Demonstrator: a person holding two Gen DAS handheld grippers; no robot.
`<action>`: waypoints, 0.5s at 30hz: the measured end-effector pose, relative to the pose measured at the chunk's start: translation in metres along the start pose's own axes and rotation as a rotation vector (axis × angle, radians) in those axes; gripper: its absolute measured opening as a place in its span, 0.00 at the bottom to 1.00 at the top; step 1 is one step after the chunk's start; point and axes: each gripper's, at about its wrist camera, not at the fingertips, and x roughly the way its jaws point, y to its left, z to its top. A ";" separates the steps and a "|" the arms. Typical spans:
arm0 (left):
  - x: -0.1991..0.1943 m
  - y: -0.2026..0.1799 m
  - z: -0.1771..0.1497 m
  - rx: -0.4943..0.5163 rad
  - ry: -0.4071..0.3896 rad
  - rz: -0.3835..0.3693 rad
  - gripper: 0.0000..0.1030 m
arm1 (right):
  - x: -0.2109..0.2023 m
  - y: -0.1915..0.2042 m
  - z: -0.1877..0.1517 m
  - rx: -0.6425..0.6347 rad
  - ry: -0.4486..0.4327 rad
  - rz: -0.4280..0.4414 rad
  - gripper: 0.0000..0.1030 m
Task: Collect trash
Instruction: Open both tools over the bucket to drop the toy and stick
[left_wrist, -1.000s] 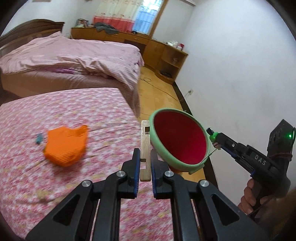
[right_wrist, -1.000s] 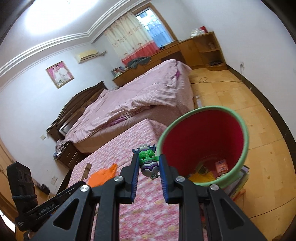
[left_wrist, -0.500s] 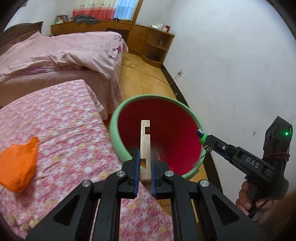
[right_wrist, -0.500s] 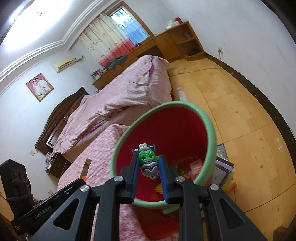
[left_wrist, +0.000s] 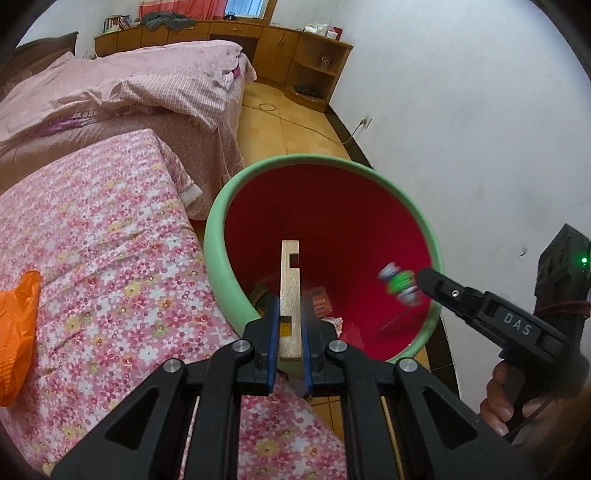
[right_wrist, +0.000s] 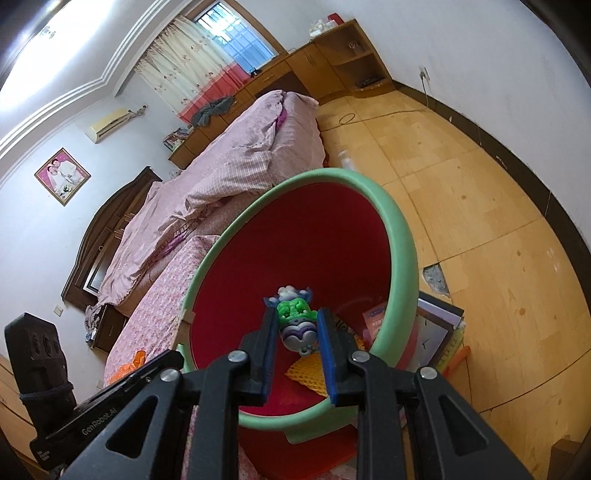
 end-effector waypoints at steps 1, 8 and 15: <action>0.002 0.001 0.000 0.000 0.003 0.001 0.09 | 0.001 0.000 0.000 0.000 -0.001 -0.002 0.23; 0.005 -0.001 0.000 0.006 0.022 -0.033 0.10 | 0.001 0.000 0.003 0.014 -0.006 -0.001 0.23; -0.015 -0.006 -0.007 0.010 0.000 -0.020 0.33 | -0.001 0.002 0.003 0.015 -0.006 -0.001 0.25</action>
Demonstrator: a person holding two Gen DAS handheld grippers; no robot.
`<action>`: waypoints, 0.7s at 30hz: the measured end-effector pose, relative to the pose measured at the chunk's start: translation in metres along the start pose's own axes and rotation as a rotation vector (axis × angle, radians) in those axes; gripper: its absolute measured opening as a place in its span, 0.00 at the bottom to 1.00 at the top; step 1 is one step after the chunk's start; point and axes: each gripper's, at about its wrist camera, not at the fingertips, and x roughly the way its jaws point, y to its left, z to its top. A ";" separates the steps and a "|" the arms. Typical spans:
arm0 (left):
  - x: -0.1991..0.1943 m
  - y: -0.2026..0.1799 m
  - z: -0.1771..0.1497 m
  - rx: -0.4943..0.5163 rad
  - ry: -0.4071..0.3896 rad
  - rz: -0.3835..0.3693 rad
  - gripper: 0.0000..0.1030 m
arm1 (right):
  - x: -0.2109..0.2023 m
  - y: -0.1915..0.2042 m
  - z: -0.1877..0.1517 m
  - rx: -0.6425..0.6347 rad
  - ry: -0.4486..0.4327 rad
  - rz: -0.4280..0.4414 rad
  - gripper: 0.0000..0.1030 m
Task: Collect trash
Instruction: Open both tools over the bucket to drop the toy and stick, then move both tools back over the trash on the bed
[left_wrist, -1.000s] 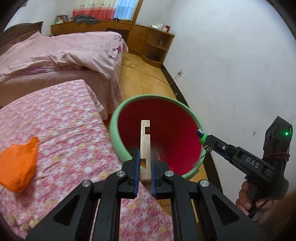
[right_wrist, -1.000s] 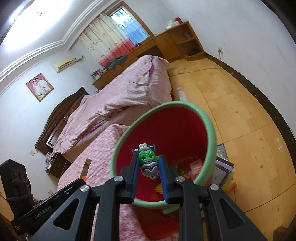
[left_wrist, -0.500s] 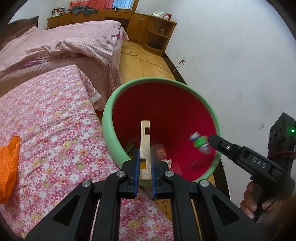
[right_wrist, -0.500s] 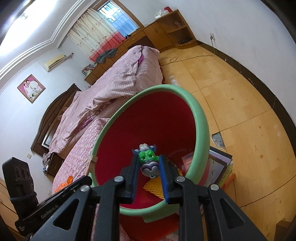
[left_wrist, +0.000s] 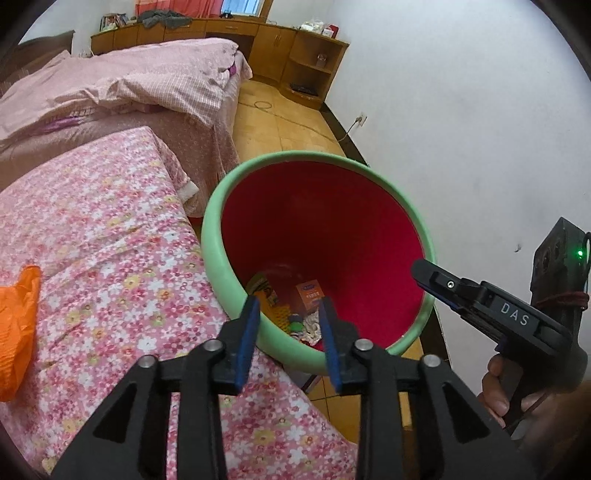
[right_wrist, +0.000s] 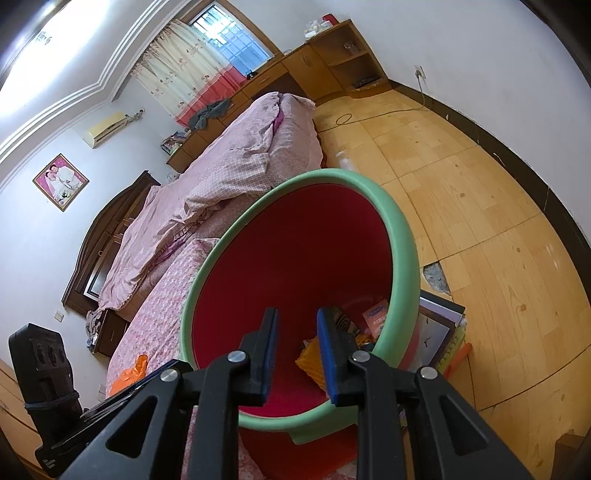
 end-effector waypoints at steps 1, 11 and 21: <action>-0.004 0.000 -0.001 0.006 -0.002 0.001 0.33 | -0.001 0.001 0.000 -0.002 0.000 0.000 0.26; -0.045 0.013 -0.020 -0.023 -0.031 0.059 0.39 | -0.017 0.022 -0.015 -0.029 -0.009 0.018 0.38; -0.092 0.050 -0.039 -0.097 -0.078 0.133 0.39 | -0.024 0.050 -0.029 -0.060 0.011 0.052 0.49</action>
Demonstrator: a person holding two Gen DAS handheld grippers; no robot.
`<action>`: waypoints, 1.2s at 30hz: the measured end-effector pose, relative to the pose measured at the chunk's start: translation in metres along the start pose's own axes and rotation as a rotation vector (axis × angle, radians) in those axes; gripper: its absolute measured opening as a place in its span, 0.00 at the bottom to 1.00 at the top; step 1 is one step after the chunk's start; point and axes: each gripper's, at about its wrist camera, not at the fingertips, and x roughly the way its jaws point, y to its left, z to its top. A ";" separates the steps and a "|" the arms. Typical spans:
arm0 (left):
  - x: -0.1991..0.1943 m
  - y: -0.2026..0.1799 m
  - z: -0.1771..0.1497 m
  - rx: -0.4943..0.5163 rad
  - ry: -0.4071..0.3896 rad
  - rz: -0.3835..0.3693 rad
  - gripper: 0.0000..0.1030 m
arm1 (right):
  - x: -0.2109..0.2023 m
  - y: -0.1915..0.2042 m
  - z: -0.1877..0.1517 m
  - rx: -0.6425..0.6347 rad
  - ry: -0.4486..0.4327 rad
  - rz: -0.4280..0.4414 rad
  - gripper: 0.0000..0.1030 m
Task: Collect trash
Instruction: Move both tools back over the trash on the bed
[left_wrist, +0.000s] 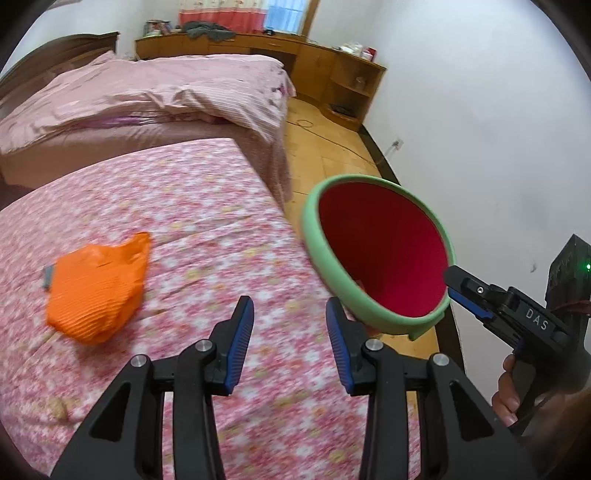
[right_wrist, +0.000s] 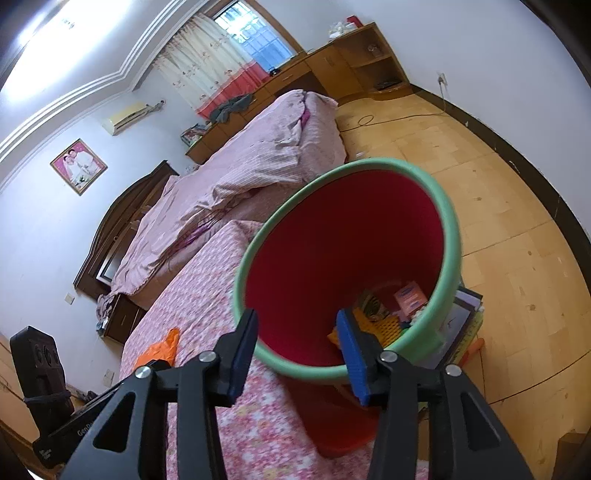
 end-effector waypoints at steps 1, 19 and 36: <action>-0.003 0.005 0.000 -0.008 -0.005 0.008 0.39 | 0.000 0.003 -0.001 -0.003 0.003 0.003 0.50; -0.050 0.119 -0.013 -0.194 -0.080 0.135 0.39 | 0.034 0.078 -0.031 -0.117 0.092 0.023 0.67; -0.067 0.237 -0.049 -0.400 -0.100 0.298 0.39 | 0.103 0.179 -0.069 -0.279 0.222 0.043 0.80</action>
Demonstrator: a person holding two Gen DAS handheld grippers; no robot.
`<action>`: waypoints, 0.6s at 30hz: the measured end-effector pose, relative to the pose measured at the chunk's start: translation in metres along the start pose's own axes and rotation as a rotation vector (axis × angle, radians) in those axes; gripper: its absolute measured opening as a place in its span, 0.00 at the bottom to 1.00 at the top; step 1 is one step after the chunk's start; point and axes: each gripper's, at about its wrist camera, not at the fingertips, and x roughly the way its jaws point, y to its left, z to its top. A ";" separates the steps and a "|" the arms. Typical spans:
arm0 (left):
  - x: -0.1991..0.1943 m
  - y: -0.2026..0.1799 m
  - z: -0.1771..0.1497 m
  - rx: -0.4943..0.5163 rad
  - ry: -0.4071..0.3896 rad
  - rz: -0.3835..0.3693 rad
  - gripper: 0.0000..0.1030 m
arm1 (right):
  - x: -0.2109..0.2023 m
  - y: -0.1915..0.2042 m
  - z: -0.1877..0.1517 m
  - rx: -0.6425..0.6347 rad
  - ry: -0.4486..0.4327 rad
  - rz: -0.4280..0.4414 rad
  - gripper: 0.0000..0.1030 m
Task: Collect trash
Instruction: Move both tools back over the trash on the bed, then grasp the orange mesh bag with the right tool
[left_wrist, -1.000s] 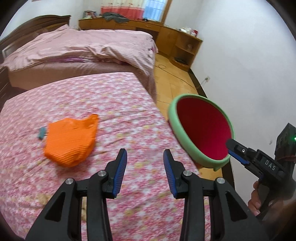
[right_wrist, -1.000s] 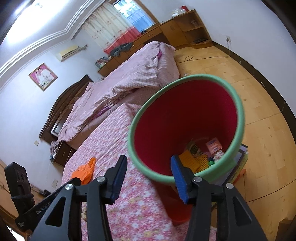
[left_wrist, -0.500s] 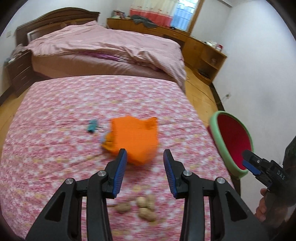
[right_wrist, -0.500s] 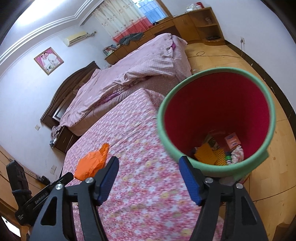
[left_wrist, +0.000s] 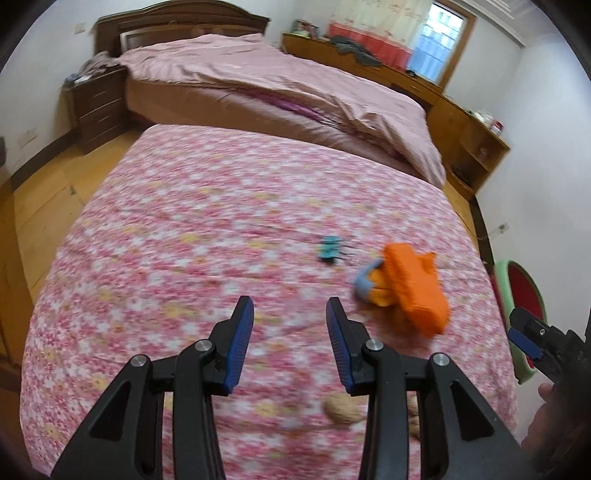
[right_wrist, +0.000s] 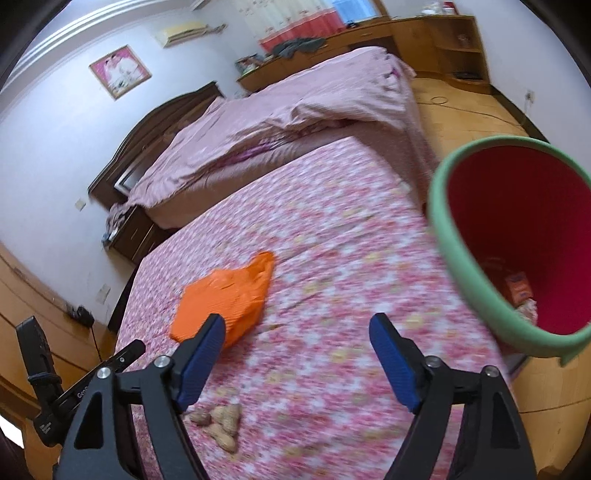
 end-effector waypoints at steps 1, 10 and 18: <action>0.001 0.007 0.000 -0.012 -0.001 0.007 0.39 | 0.004 0.005 0.000 -0.010 0.009 0.000 0.80; 0.009 0.043 -0.001 -0.075 0.002 0.037 0.39 | 0.048 0.064 -0.004 -0.155 0.047 -0.024 0.93; 0.014 0.046 -0.003 -0.078 0.015 0.024 0.39 | 0.083 0.083 -0.006 -0.192 0.113 -0.037 0.89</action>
